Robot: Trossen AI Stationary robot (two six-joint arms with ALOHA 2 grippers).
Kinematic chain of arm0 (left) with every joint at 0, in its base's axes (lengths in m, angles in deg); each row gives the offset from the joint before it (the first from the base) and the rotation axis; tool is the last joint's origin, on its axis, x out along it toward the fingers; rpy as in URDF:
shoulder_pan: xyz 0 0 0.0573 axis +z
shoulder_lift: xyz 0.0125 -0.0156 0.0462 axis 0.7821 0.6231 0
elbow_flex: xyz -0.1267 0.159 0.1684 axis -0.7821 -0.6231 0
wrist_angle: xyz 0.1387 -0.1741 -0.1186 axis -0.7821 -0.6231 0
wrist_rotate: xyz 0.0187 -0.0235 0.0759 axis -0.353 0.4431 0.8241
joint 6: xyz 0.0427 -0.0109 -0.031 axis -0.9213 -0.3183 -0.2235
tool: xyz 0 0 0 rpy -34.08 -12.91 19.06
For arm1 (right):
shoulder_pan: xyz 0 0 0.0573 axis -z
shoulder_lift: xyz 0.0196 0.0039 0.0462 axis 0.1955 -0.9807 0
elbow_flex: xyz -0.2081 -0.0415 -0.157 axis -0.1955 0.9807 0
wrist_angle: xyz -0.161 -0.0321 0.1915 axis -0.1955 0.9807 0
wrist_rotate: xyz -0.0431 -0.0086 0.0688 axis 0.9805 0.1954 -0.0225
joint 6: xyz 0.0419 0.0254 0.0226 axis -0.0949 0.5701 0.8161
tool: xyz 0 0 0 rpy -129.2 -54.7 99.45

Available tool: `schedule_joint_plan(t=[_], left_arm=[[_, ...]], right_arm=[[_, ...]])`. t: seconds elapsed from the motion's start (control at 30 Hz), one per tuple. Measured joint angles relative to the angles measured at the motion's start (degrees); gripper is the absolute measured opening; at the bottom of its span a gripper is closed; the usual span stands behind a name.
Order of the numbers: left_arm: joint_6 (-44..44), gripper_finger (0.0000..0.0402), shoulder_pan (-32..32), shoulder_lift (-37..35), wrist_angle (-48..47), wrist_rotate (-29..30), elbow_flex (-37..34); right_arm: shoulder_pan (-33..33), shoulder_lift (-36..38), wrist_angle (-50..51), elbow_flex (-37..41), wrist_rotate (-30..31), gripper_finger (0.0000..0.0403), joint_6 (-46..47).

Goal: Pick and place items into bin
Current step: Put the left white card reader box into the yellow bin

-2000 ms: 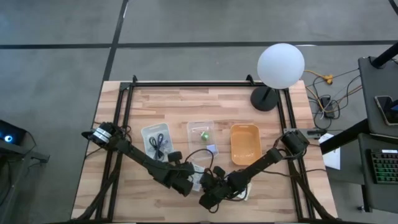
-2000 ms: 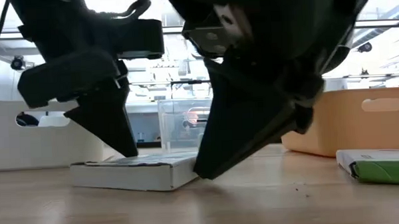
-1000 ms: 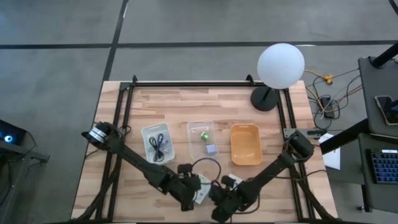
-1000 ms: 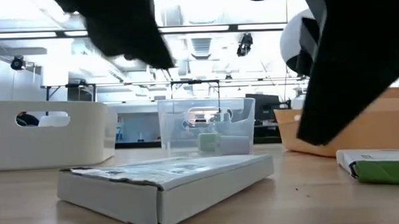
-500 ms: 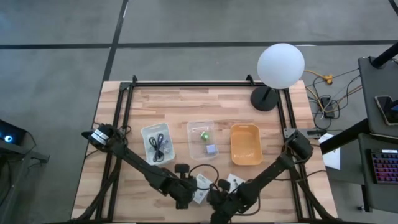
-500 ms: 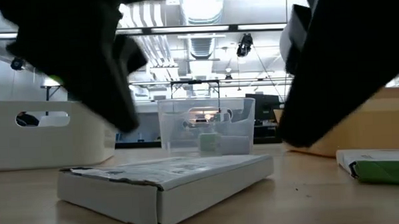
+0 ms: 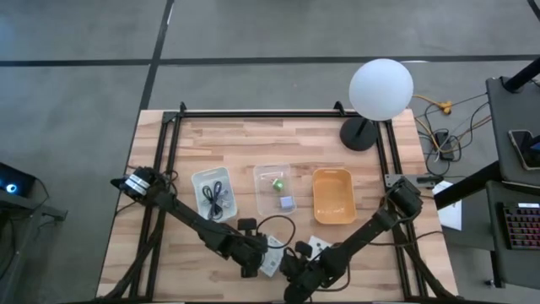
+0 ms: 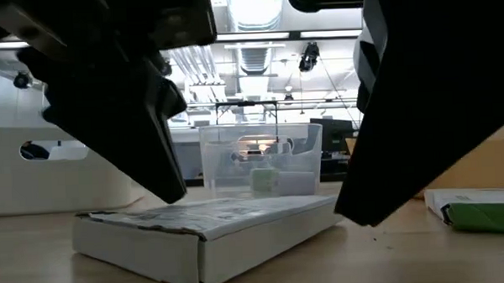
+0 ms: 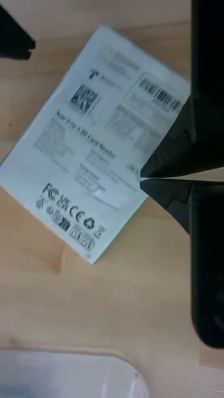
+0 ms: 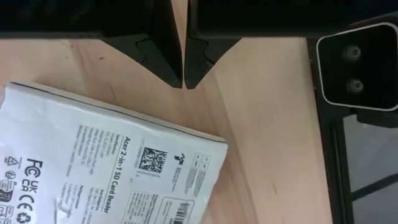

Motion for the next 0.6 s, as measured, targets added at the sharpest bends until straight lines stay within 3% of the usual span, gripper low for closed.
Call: schedule_joint_plan(t=[0.6], left_arm=[[0.13,0.0,1.61,2.1,3.84,-2.4,-2.98]], right_arm=[[1.1,0.65,2.83,-0.68,-2.29,0.0014,1.28]])
